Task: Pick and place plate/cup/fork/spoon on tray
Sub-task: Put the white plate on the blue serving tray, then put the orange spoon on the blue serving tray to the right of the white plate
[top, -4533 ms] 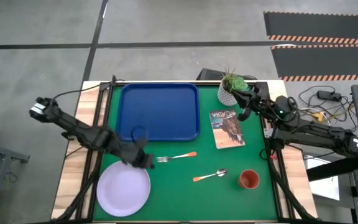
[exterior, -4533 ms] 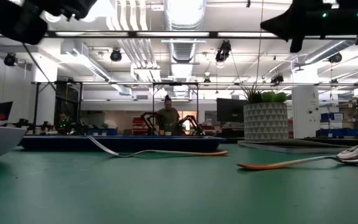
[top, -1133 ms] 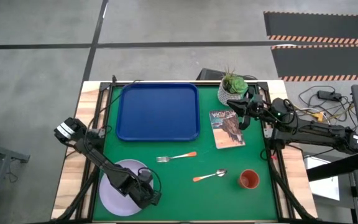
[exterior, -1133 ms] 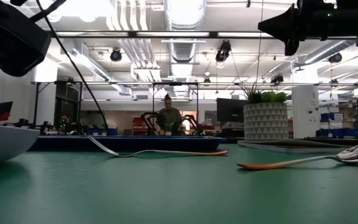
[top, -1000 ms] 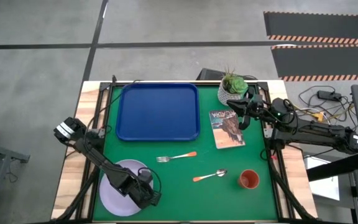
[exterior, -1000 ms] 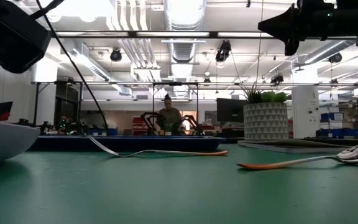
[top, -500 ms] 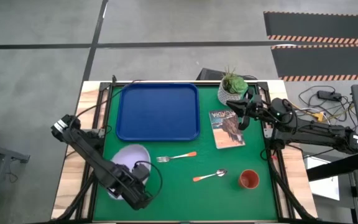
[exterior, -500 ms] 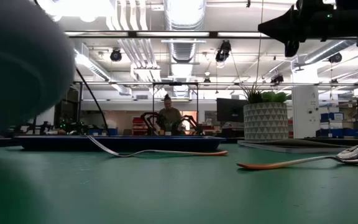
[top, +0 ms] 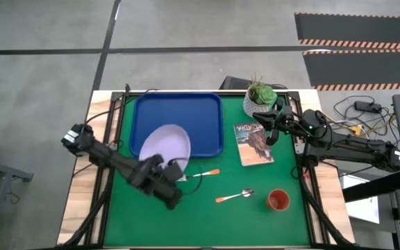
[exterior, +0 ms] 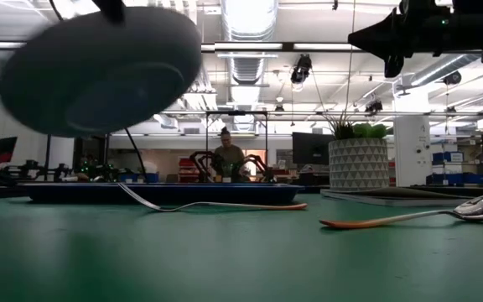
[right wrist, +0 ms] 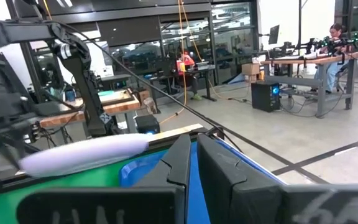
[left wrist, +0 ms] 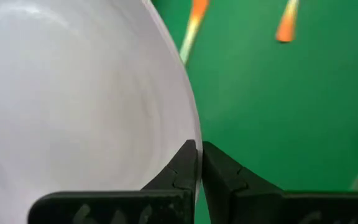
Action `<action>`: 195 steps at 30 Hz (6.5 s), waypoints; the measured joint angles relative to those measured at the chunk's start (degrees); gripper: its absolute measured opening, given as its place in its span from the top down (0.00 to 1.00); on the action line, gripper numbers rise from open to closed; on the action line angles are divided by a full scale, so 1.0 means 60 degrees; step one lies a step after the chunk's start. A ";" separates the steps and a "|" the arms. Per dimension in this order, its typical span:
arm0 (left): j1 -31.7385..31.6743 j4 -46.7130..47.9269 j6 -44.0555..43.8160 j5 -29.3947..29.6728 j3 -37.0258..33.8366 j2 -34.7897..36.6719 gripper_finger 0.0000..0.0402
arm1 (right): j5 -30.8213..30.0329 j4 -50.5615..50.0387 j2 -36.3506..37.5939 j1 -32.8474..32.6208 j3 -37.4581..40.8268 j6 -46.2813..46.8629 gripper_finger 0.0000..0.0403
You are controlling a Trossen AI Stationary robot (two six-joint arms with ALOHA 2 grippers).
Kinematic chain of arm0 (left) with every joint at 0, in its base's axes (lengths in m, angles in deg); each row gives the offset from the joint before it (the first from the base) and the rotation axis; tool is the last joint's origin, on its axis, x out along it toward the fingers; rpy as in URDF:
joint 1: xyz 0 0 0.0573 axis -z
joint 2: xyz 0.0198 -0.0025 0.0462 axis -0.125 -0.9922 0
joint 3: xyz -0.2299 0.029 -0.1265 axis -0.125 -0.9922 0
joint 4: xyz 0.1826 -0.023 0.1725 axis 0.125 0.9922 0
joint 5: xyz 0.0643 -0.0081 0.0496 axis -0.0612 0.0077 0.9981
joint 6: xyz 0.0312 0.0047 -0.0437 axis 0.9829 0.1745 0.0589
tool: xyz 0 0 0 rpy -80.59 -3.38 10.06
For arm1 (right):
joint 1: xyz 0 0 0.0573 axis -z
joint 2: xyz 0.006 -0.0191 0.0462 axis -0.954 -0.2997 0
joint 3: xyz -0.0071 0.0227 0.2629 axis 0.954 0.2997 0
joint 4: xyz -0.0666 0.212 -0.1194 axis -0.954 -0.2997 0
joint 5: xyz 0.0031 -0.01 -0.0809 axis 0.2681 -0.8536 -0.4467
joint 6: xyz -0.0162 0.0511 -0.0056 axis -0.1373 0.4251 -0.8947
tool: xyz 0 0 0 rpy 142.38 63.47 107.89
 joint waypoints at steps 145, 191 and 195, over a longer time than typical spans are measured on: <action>-0.1362 -1.0397 -0.0951 -0.3498 -0.7893 0.6217 0.86 | -0.0759 -0.0796 -0.0022 0.0004 -0.0146 -0.0474 0.94; 0.0617 -0.9834 -0.0836 -0.1493 -1.1035 0.6084 0.86 | -0.0749 -0.1295 -0.0025 0.0004 -0.0146 -0.0350 0.94; 0.0610 -0.9861 -0.0250 -0.0283 -1.1339 0.6682 0.86 | -0.0749 -0.1295 -0.0025 0.0004 -0.0146 -0.0337 0.94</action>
